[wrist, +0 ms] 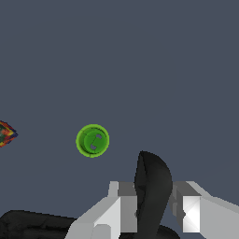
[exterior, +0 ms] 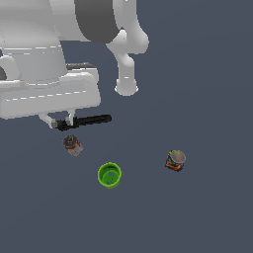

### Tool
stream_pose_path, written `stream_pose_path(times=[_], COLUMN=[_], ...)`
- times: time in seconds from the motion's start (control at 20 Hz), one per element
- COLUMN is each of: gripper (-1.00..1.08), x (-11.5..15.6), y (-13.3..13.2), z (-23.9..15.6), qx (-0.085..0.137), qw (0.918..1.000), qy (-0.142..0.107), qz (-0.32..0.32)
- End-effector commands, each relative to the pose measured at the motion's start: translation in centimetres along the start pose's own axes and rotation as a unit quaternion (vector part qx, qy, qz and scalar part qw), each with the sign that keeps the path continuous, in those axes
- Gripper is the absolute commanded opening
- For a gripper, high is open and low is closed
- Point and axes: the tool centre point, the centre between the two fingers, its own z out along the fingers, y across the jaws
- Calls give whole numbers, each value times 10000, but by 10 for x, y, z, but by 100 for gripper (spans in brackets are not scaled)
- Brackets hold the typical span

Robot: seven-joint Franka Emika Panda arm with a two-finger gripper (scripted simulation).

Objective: Pick up a designated object from a clutter of objects.

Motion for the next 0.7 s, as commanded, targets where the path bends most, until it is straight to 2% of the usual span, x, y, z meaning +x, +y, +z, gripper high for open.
stream_pose_path(times=[0.0, 0.3, 0.65], gripper=[-100, -100, -100], x=[2, 0, -6], y=[1, 0, 0], z=[-4, -8, -44], qx=[-7, 1, 1], qw=[10000, 10000, 10000], qy=[10, 0, 0], qz=[-2, 0, 0])
